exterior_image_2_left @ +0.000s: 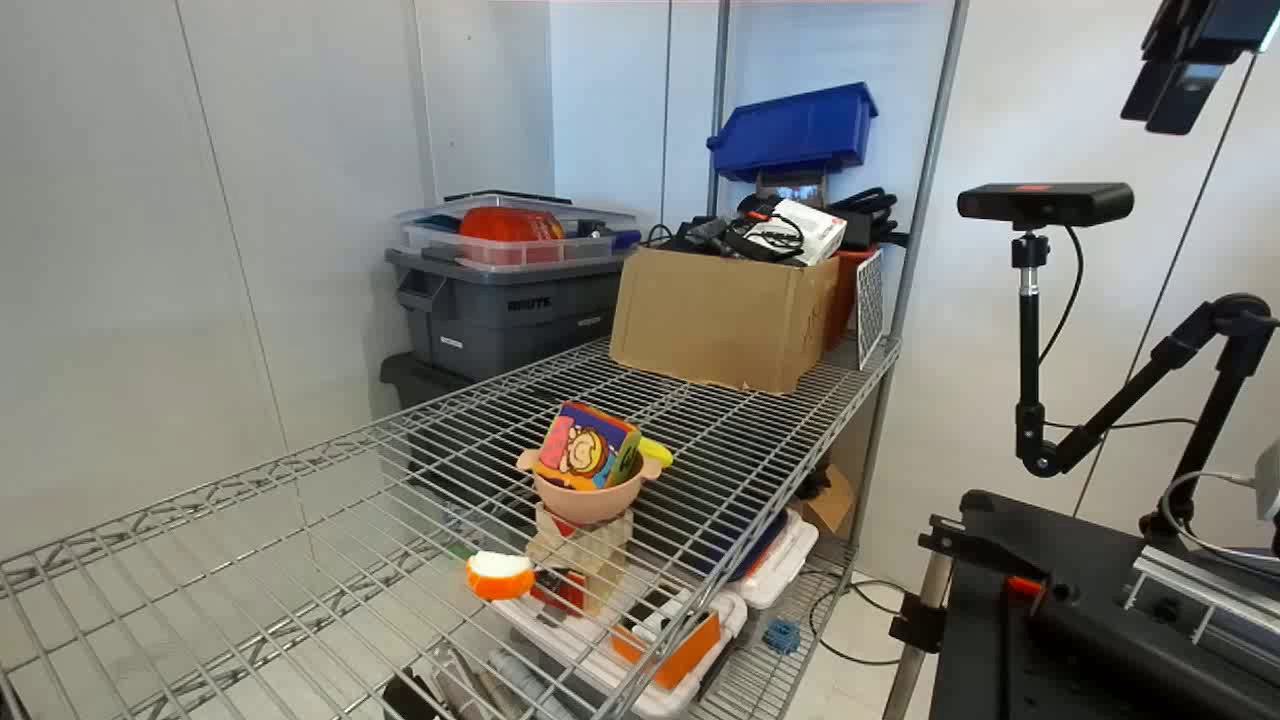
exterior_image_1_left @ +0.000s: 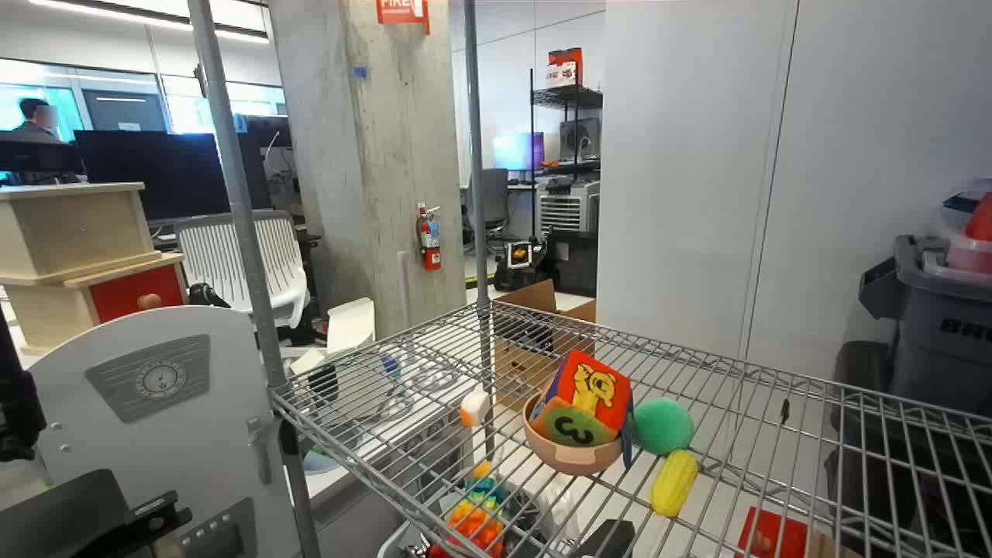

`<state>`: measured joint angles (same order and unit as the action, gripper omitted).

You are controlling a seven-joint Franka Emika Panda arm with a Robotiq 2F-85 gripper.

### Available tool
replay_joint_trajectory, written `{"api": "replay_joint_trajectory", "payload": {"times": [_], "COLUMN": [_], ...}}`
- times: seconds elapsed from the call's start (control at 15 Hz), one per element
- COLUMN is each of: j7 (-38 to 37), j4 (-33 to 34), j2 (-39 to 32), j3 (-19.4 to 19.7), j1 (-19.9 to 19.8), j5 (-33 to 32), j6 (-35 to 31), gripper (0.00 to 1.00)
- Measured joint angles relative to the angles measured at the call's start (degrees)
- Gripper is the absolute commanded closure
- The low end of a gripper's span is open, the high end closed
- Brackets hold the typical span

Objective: Move the pee

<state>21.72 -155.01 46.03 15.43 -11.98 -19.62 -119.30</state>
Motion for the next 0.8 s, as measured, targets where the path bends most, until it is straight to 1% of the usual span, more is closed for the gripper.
{"api": "replay_joint_trajectory", "payload": {"times": [0.53, 0.67, 0.8], "j7": [0.0, -0.6, -2.4], "j4": [0.1, 0.3, 1.8], "j2": [0.0, -0.7, -3.1], "j3": [0.0, -0.7, -2.2], "j1": [0.0, 0.5, 1.7], "j5": [0.0, 0.0, 0.1], "j6": [0.0, 0.0, 0.0], "gripper": [0.00, 0.00, 0.00]}}
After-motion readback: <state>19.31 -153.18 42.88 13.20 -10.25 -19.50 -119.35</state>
